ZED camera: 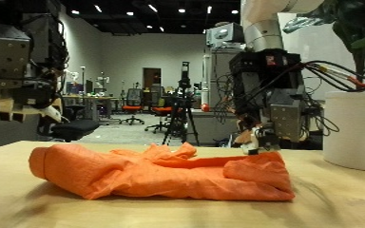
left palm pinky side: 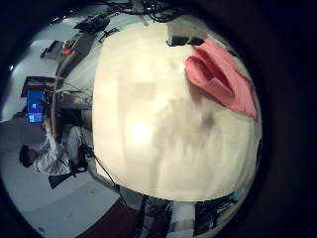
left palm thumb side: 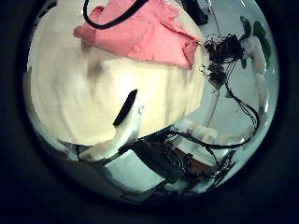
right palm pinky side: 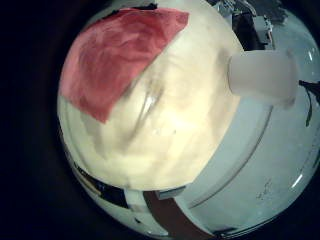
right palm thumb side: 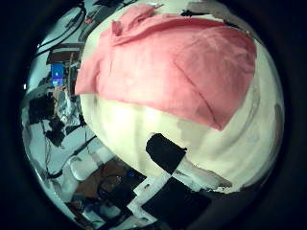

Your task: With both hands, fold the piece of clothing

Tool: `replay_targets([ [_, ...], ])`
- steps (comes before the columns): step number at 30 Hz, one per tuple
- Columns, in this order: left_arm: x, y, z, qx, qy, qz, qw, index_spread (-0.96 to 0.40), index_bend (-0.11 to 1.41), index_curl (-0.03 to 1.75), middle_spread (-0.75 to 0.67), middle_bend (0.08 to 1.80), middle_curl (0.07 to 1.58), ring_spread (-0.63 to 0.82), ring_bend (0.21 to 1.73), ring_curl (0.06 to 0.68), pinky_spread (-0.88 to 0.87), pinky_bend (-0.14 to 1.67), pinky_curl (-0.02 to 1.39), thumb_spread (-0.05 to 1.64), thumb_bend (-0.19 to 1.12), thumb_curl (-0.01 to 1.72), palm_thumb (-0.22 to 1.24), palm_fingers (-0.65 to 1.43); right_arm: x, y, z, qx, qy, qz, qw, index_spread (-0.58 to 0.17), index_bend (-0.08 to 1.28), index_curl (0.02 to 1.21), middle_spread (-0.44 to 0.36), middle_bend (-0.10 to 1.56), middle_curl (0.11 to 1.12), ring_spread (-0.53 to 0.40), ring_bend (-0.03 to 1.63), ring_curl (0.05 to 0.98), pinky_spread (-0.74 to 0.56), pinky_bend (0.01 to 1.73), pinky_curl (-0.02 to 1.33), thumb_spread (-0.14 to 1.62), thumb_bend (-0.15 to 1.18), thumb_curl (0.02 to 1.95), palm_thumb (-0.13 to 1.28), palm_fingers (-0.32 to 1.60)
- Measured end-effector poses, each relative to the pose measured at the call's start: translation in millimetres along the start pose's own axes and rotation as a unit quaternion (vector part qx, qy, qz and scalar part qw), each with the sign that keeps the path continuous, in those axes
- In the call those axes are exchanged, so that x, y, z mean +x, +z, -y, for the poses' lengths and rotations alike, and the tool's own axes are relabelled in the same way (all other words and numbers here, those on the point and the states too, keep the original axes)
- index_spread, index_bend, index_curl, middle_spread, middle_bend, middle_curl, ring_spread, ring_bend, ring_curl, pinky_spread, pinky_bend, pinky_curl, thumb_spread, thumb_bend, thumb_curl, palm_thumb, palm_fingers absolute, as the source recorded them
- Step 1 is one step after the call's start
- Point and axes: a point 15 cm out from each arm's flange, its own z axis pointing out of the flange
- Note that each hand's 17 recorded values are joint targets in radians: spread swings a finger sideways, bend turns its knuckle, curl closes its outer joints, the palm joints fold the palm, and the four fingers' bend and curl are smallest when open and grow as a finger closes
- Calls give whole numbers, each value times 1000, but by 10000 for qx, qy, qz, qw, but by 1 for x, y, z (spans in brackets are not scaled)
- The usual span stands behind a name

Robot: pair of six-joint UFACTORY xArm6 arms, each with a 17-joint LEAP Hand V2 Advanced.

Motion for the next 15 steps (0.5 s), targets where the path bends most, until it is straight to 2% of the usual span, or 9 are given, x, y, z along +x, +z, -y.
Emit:
replay_targets([
  [9, -2, 2, -2, -25, -12, 10, 10000, 4, 172, 349, -15, 192, 356, 251, 385, 209, 181, 311, 308, 1138, -16, 265, 381, 217, 8, 37, 4, -390, 157, -170, 9990, -231, 332, 450, -3, 495, 366, -44, 702, 248, 129, 439, 183, 1014, -29, 296, 351, 392],
  [15, -3, 3, -4, -27, -17, 22, 10000, 4, 177, 350, -20, 186, 353, 251, 385, 211, 181, 311, 309, 1136, -18, 267, 383, 216, 10, 45, 5, -470, 185, -348, 9981, -240, 327, 450, -8, 493, 368, -71, 710, 240, 96, 423, 168, 1001, -24, 300, 365, 477],
])
